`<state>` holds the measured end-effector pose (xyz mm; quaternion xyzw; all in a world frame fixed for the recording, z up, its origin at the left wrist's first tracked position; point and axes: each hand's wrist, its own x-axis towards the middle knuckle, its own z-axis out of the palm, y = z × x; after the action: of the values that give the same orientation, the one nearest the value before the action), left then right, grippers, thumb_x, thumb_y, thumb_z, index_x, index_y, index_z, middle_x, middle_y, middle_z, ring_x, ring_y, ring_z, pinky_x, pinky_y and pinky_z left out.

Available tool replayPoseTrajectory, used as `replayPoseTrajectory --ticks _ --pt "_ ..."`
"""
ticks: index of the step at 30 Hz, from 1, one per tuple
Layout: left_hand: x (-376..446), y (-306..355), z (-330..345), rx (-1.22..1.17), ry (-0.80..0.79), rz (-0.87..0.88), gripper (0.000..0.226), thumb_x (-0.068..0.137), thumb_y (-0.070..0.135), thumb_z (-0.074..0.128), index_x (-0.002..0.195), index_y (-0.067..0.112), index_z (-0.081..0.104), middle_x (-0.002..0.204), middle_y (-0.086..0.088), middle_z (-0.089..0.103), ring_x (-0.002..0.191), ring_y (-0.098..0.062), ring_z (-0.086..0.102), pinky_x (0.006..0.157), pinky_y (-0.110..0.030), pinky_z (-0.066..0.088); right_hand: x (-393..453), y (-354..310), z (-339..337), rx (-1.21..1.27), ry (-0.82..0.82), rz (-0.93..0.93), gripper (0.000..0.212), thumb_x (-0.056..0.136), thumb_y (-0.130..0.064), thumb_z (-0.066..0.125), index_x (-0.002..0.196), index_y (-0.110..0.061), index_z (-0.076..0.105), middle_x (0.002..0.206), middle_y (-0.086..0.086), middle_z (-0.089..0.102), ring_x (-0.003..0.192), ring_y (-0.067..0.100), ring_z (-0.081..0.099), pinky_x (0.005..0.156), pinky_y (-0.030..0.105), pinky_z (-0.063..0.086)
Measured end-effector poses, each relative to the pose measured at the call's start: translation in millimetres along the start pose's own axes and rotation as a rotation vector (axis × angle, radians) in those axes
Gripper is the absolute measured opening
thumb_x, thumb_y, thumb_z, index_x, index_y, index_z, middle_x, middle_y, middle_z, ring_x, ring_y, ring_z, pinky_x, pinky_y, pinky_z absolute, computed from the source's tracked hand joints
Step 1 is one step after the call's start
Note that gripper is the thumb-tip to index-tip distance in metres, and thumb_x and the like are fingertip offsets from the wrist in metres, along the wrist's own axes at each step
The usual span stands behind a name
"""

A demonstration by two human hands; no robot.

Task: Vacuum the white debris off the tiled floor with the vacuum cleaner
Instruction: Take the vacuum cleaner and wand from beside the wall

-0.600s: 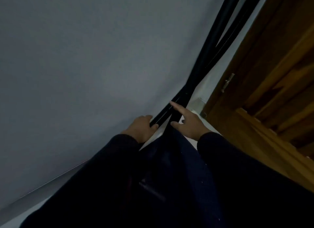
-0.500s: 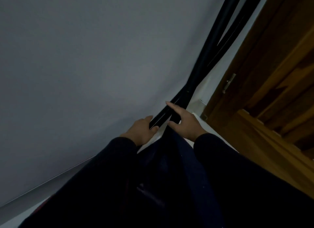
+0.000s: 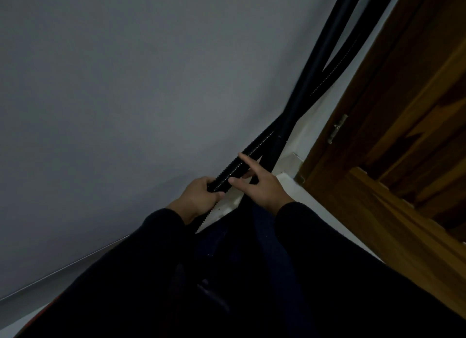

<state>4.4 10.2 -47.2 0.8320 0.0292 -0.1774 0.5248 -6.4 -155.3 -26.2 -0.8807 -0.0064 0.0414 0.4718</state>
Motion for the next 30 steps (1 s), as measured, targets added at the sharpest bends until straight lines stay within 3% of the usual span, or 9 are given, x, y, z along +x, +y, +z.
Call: replayPoseTrajectory --ticks 3,8,11,13,16,20,23,28,30 --pt "-7 -4 -2 -0.130 0.000 0.013 0.044 0.088 0.011 0.063 0.130 0.006 0.050 0.116 -0.012 0.064 0.084 -0.016 0.060 0.064 -0.020 0.047 1 3 7 0.081 -0.016 -0.013 0.072 0.085 -0.042 0.072 0.146 -0.049 0.035 0.154 -0.011 0.038 0.136 0.011 0.038 0.117 0.037 0.032" --pt "-13 -7 5 -0.173 -0.009 0.080 0.048 0.088 0.008 0.062 0.133 0.005 0.046 0.121 -0.001 0.054 0.104 -0.008 0.049 0.083 -0.019 0.037 -2 9 20 0.186 0.020 -0.023 0.081 0.083 -0.041 0.075 0.148 -0.052 0.027 0.147 -0.022 0.037 0.136 0.010 0.037 0.116 0.030 0.029" --pt "-13 -11 6 -0.247 0.007 0.107 0.044 0.087 0.003 0.063 0.129 0.005 0.051 0.123 -0.005 0.059 0.094 -0.003 0.055 0.072 -0.009 0.043 -3 7 29 0.149 0.054 -0.037 0.084 0.074 -0.056 0.073 0.141 -0.065 0.023 0.149 -0.020 0.038 0.134 0.020 0.036 0.117 0.043 0.031" --pt "-16 -13 4 -0.299 0.028 0.123 0.041 0.086 -0.001 0.063 0.125 0.005 0.054 0.117 -0.003 0.061 0.084 0.004 0.056 0.064 -0.001 0.044 -2 3 32 0.128 0.049 -0.050 0.087 0.068 -0.063 0.071 0.139 -0.068 0.022 0.148 -0.018 0.040 0.129 0.020 0.042 0.114 0.043 0.035" --pt "-17 -18 1 -0.378 0.047 0.134 0.039 0.085 -0.002 0.064 0.122 0.005 0.057 0.115 -0.005 0.065 0.089 -0.003 0.063 0.072 -0.008 0.049 -4 -5 32 0.055 0.018 -0.071 0.084 0.073 -0.063 0.067 0.139 -0.069 0.016 0.147 -0.017 0.043 0.127 0.021 0.045 0.114 0.045 0.035" --pt "-21 -20 0 -0.431 0.051 0.157 0.038 0.084 -0.002 0.064 0.119 0.010 0.057 0.110 -0.002 0.065 0.084 0.003 0.062 0.073 -0.010 0.049 -3 -12 31 0.009 -0.032 -0.054 0.075 0.085 -0.058 0.061 0.140 -0.069 0.011 0.154 -0.018 0.036 0.137 0.025 0.038 0.118 0.047 0.026" --pt "-25 -19 1 -0.412 0.056 0.193 0.039 0.084 -0.002 0.064 0.120 0.011 0.055 0.105 0.006 0.062 0.077 0.016 0.058 0.064 0.000 0.045 -5 -16 38 0.084 0.037 -0.047 0.075 0.078 -0.057 0.066 0.136 -0.071 0.020 0.150 -0.017 0.040 0.133 0.027 0.040 0.115 0.048 0.032" --pt "-35 -20 2 -0.402 0.116 0.236 0.049 0.083 0.001 0.067 0.130 0.008 0.053 0.117 0.007 0.055 0.104 0.002 0.050 0.066 0.008 0.038 -6 -17 54 0.221 0.167 -0.022 0.074 0.060 -0.057 0.072 0.126 -0.070 0.042 0.134 -0.003 0.054 0.120 0.028 0.052 0.104 0.050 0.046" --pt "-40 -23 3 -0.435 0.165 0.247 0.052 0.080 0.001 0.070 0.129 0.010 0.055 0.113 0.010 0.056 0.102 0.003 0.051 0.066 0.008 0.038 -8 -18 56 0.237 0.162 -0.027 0.074 0.059 -0.057 0.074 0.126 -0.070 0.043 0.135 0.004 0.052 0.121 0.028 0.052 0.104 0.050 0.046"
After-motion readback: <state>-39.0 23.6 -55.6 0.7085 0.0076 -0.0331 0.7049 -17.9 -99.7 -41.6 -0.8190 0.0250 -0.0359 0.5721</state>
